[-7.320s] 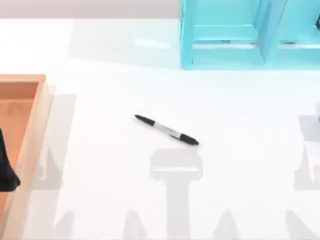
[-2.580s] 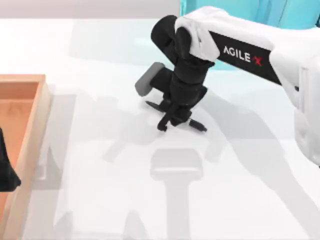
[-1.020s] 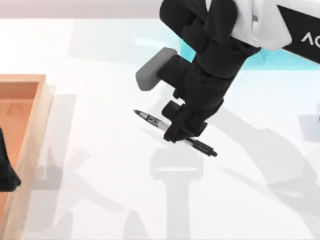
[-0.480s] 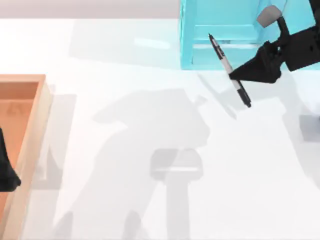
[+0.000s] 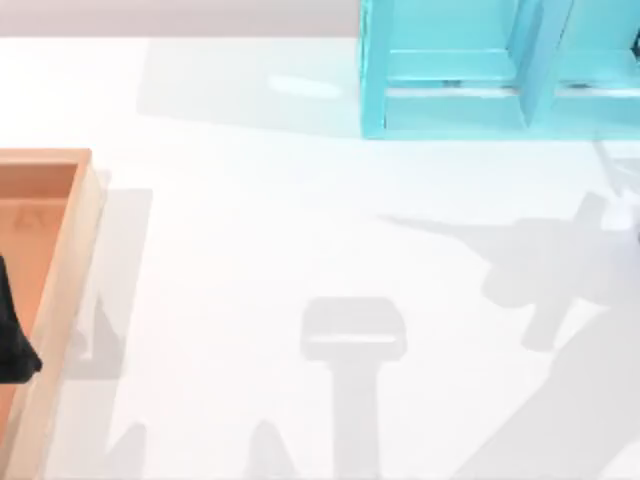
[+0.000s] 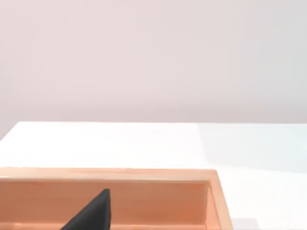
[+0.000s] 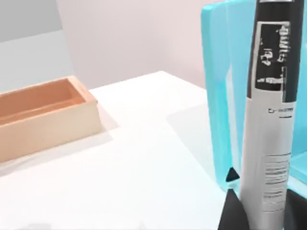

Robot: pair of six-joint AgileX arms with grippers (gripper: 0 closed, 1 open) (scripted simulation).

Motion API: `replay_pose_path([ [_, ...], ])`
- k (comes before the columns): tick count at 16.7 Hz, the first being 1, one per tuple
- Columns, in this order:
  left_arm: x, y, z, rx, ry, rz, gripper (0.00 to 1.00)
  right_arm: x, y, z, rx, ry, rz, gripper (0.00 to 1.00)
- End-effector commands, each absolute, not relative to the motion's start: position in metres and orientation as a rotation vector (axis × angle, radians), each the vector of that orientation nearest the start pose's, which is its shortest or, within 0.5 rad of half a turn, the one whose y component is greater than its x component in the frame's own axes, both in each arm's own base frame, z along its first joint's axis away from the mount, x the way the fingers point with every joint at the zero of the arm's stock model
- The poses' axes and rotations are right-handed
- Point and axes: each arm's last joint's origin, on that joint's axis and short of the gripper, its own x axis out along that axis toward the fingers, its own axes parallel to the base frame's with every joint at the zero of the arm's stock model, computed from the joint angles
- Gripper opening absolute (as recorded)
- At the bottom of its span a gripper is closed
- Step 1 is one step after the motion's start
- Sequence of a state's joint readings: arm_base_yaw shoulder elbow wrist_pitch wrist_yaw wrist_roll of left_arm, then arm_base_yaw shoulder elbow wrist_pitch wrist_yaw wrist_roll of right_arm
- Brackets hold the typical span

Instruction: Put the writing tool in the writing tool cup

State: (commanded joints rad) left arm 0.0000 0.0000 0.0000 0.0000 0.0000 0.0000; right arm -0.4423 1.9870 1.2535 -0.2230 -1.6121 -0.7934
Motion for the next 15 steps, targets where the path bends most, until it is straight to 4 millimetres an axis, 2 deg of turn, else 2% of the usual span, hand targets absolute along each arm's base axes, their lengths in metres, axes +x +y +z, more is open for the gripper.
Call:
replay_pose_path([
  [2, 0.106, -0.001, 0.16, 0.0, 0.0, 0.0, 1.0, 0.351, -0.166, 0.167, 0.11, -0.055, 1.143, 0.0],
  [4, 0.106, -0.001, 0.16, 0.0, 0.0, 0.0, 1.0, 0.34, -0.179, 0.167, 0.077, -0.115, 1.128, 0.0],
  [8, 0.106, -0.001, 0.16, 0.0, 0.0, 0.0, 1.0, 0.338, -0.182, 0.167, 0.072, -0.124, 1.126, 0.0],
  [9, 0.106, -0.001, 0.16, 0.0, 0.0, 0.0, 1.0, 0.354, -0.185, 0.142, -0.102, -0.071, 1.037, 0.0],
  [15, 0.106, -0.001, 0.16, 0.0, 0.0, 0.0, 1.0, 0.347, -0.182, 0.15, 0.0, -0.09, 1.086, 0.0],
])
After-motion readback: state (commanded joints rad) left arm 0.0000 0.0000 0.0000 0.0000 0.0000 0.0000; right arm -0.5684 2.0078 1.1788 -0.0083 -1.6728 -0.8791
